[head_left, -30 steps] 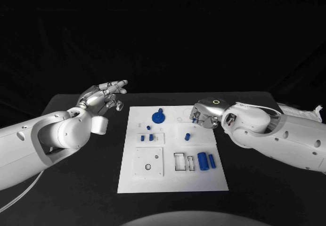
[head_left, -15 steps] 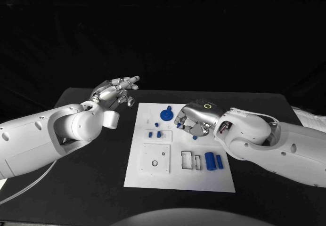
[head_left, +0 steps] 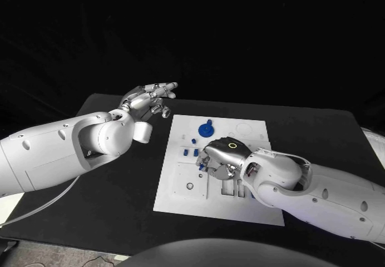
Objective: Assemble the parts on the task board
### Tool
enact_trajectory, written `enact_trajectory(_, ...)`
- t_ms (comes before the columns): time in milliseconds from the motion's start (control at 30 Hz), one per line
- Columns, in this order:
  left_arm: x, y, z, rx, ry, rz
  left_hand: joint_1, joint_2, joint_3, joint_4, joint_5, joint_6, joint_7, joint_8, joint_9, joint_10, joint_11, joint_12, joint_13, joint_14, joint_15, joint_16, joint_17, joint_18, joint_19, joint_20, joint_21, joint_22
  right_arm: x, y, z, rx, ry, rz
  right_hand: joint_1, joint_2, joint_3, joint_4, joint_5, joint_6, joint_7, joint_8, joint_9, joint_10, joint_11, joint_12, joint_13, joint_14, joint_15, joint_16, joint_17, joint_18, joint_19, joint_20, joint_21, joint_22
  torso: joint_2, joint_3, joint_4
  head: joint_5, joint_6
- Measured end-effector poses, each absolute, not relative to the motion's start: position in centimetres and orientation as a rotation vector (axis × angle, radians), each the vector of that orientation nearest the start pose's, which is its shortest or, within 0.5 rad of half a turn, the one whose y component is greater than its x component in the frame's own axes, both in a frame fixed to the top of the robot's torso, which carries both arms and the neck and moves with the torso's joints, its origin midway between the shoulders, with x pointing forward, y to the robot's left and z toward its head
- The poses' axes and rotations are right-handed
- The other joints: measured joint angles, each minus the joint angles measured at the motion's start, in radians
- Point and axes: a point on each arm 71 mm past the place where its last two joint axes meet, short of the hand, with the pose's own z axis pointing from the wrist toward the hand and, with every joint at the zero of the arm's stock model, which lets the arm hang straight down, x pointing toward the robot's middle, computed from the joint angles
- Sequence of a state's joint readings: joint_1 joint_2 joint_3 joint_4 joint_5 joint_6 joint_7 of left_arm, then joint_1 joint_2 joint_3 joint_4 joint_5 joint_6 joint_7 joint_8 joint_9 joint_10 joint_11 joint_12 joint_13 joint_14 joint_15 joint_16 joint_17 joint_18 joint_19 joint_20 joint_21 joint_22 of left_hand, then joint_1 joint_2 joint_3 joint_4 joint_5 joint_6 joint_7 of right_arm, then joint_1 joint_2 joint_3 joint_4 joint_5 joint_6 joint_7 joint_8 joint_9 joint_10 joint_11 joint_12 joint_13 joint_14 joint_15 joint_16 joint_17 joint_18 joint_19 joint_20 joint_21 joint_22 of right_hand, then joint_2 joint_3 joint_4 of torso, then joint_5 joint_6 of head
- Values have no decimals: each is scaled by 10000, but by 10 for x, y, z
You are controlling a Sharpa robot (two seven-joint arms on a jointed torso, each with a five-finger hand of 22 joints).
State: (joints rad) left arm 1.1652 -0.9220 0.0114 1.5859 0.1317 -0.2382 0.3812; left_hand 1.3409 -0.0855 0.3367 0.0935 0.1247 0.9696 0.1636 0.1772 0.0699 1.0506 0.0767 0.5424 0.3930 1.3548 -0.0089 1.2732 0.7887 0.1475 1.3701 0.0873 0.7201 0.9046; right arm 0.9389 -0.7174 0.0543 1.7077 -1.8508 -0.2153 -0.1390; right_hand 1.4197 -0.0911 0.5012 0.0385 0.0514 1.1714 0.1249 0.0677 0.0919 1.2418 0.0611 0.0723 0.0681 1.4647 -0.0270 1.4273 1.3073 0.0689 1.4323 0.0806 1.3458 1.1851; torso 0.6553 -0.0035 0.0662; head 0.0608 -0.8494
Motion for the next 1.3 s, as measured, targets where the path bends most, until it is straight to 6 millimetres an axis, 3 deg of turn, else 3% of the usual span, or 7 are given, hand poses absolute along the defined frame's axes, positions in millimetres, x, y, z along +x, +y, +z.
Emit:
enact_trajectory(533, 478, 230, -174, -12865, 13750, -16450, 0, 0, -31, 31, 57, -108, 38, 80, 0, -72, -2, 115, 0, 0, 0, 0, -37, 0, -36, 36, -38, -32, 390, -81, -253, -5739, 17043, 8139, 1, -1, 28, -29, 18, 17, 33, -47, -5, -1, 2, -1, -4, 0, 0, 0, 8, 0, 0, 0, 0, -8, 0, 7, -11, 123, -145)
enact_trajectory(1300, 478, 230, -174, -12850, 13786, -16520, -44, -44, -58, 58, 57, -108, 37, 79, 0, -104, 32, 153, -1, 0, 0, 0, -65, -1, -36, 36, -88, -73, 391, -80, -256, -6099, 17145, 7808, 1, -1, 25, -28, 26, 6, 35, 2, 5, -1, 3, -1, -5, 0, 0, 0, 5, 0, -1, 0, 0, -7, -8, 1, -6, 131, -193)
